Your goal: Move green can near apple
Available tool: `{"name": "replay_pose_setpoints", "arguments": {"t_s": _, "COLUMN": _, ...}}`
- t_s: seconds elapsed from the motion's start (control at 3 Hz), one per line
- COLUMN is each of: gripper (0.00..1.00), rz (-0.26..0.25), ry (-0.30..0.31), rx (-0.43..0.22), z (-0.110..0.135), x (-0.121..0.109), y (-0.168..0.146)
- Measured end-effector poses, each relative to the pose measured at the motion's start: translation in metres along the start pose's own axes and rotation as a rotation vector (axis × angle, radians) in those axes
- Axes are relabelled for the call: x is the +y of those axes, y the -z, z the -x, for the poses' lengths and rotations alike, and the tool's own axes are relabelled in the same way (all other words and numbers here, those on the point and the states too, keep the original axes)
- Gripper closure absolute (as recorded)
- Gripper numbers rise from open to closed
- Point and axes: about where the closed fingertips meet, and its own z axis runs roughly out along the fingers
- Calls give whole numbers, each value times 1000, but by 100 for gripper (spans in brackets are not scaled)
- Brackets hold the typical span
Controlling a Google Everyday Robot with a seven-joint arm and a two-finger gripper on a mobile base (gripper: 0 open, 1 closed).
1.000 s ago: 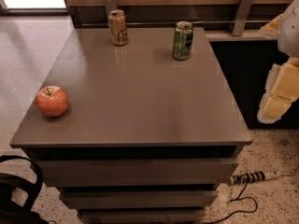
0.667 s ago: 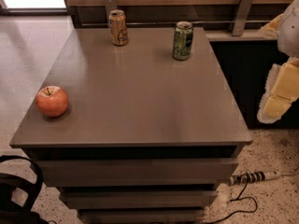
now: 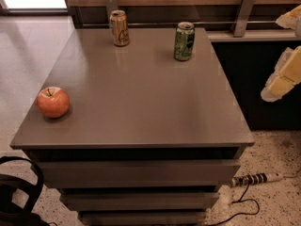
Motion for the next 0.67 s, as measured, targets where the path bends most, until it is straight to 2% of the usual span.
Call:
{"name": "replay_pose_setpoints", "arguments": {"t_s": 0.33, "gripper": 0, "rz": -67, "ry": -116, "rx": -162, "z": -7, "x": -30, "y": -12}}
{"name": "replay_pose_setpoints", "arguments": {"t_s": 0.67, "gripper": 0, "rz": -137, "ry": -207, "rx": -341, "z": -10, "x": -57, "y": -25}}
